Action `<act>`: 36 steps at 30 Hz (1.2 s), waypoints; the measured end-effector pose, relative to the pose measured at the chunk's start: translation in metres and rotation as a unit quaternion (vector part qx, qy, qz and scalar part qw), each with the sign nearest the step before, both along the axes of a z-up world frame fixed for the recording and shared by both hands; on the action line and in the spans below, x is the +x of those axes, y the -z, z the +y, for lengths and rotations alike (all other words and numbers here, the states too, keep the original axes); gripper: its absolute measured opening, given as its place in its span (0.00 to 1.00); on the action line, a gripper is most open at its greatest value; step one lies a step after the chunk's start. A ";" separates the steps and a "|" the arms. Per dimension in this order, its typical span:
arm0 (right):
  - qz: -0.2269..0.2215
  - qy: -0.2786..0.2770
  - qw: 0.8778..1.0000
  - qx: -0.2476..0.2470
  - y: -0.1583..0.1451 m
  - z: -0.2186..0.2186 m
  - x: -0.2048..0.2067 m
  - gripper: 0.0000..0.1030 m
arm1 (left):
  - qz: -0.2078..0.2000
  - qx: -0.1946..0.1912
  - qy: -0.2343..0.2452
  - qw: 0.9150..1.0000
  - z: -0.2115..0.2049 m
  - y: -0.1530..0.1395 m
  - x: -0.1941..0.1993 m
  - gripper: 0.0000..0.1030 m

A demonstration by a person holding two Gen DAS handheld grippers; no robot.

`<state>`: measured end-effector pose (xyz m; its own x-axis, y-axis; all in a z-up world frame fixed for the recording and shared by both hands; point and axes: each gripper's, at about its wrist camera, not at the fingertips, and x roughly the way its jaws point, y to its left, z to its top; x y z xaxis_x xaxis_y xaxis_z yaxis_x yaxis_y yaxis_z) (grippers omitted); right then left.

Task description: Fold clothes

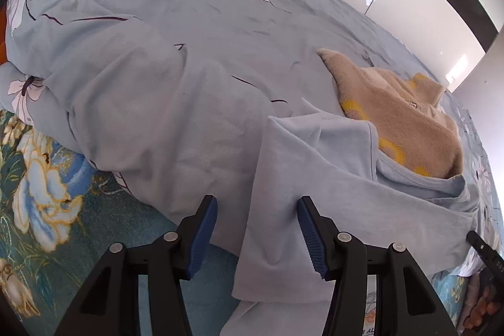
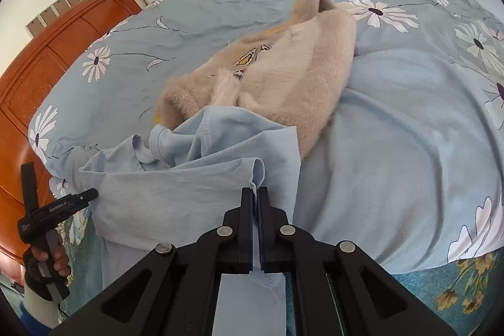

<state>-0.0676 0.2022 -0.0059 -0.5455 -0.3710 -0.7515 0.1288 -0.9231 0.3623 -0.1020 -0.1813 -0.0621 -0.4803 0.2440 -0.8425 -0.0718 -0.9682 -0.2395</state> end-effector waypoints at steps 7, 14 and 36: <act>0.009 0.004 1.000 0.001 -0.005 0.008 0.019 0.15 | -0.013 0.016 0.002 1.000 -0.010 0.002 0.002 0.55; -0.080 -0.035 0.996 -0.005 0.032 0.031 0.073 0.32 | -0.057 0.031 0.018 0.998 -0.040 0.024 0.056 0.58; -0.285 -0.040 0.952 -0.108 0.095 0.050 0.225 0.32 | -0.264 0.147 0.027 0.953 -0.117 0.067 0.258 0.58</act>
